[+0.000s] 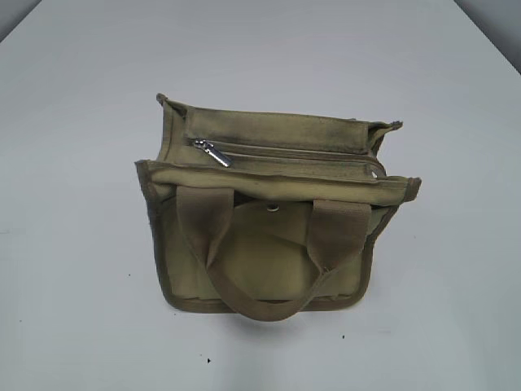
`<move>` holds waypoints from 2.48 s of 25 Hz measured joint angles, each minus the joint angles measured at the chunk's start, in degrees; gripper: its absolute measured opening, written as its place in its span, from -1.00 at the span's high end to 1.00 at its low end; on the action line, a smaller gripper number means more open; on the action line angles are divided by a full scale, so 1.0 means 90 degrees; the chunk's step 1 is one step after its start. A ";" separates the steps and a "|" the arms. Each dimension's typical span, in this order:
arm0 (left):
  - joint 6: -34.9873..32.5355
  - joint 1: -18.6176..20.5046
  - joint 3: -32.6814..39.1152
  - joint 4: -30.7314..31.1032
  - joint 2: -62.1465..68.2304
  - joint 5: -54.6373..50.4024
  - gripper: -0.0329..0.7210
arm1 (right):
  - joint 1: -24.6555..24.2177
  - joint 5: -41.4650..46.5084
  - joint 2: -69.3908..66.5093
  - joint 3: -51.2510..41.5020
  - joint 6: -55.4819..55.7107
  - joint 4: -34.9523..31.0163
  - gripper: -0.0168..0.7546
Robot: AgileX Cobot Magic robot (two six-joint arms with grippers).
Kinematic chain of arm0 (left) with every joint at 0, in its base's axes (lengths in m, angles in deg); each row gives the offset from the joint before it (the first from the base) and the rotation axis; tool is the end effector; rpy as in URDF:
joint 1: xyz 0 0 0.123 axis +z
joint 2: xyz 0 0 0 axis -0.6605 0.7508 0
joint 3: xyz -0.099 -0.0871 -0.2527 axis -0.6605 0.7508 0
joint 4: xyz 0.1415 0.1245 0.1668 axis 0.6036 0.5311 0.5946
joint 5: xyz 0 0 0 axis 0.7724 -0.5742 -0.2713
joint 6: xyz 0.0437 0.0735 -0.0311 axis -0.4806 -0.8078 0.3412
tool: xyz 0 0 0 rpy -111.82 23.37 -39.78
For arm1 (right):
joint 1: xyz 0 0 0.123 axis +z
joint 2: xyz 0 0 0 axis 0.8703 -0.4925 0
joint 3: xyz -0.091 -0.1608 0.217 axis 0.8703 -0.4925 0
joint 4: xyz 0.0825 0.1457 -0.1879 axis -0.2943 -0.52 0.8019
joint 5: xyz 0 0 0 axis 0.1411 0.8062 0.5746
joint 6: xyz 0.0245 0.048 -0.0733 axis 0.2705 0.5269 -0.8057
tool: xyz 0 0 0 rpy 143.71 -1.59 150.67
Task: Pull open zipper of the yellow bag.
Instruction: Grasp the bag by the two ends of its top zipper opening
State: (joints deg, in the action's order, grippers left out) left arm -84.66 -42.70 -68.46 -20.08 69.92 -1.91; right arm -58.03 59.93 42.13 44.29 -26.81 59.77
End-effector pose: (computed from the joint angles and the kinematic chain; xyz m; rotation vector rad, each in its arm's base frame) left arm -0.0081 -0.0003 0.2824 0.0745 2.0198 0.0090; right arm -0.0067 0.0195 0.2743 -0.2352 2.0316 0.2170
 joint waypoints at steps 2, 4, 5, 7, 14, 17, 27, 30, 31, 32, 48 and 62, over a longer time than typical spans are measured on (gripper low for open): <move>0.0000 -0.0008 0.0000 -0.0013 0.0000 0.0000 -0.29 | 0.0000 0.0002 0.0000 0.0000 0.0000 0.0000 -0.50; 0.0000 -0.0067 0.0000 -0.0015 0.0000 0.0000 -0.28 | 0.0000 0.0002 0.0000 0.0000 0.0000 0.0000 -0.50; 0.0000 -0.0096 0.0000 -0.0027 0.0000 0.0000 -0.27 | 0.0006 -0.0006 0.0000 0.0000 0.0000 0.0000 -0.50; 0.0000 -0.0105 -0.0015 -0.0083 0.0149 0.0042 -0.26 | 0.0044 -0.0069 -0.0123 0.0000 0.0000 -0.0006 -0.50; -0.0027 -0.0105 -0.0238 -0.1917 0.1561 0.1746 -0.26 | 0.0603 -0.1597 -0.1467 0.0072 -0.0219 -0.0157 -0.50; -0.1026 -0.0105 -0.0245 -0.3757 0.2522 0.2498 -0.25 | 0.0990 -0.2123 -0.2245 0.0318 -0.0379 -0.0251 -0.50; -0.4936 -0.0105 -0.0245 -0.8469 0.5982 0.2031 -0.25 | 0.2018 -0.2370 -0.5850 0.2091 -0.1551 -0.0286 -0.50; -0.5366 -0.0105 -0.0394 -0.8953 0.6647 0.1659 -0.25 | 0.2393 -0.2353 -0.6727 0.2504 -0.1917 -0.0286 -0.50; -0.5418 -0.0134 -0.0472 -0.9006 0.6858 0.1604 -0.25 | 0.2526 -0.2353 -0.6972 0.2646 -0.2018 -0.0280 -0.50; -0.5434 -0.0177 -0.0582 -0.9020 0.7056 0.1573 -0.25 | 0.2652 -0.2353 -0.7257 0.2763 -0.2082 -0.0280 -0.50; -0.5453 -0.1507 -0.2407 -0.8577 0.9503 0.1583 -0.25 | 0.3554 -0.2618 -0.9281 0.4168 -0.2458 -0.0243 -0.50; -0.5419 -0.1786 -0.3076 -0.8670 1.0353 0.1860 -0.07 | 0.3554 -0.2895 -0.9318 0.4186 -0.2602 -0.0279 -0.50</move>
State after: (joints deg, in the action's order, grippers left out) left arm -133.43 -58.77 -96.14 -98.10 163.09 14.83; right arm -26.05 33.87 -41.73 81.96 -50.23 57.25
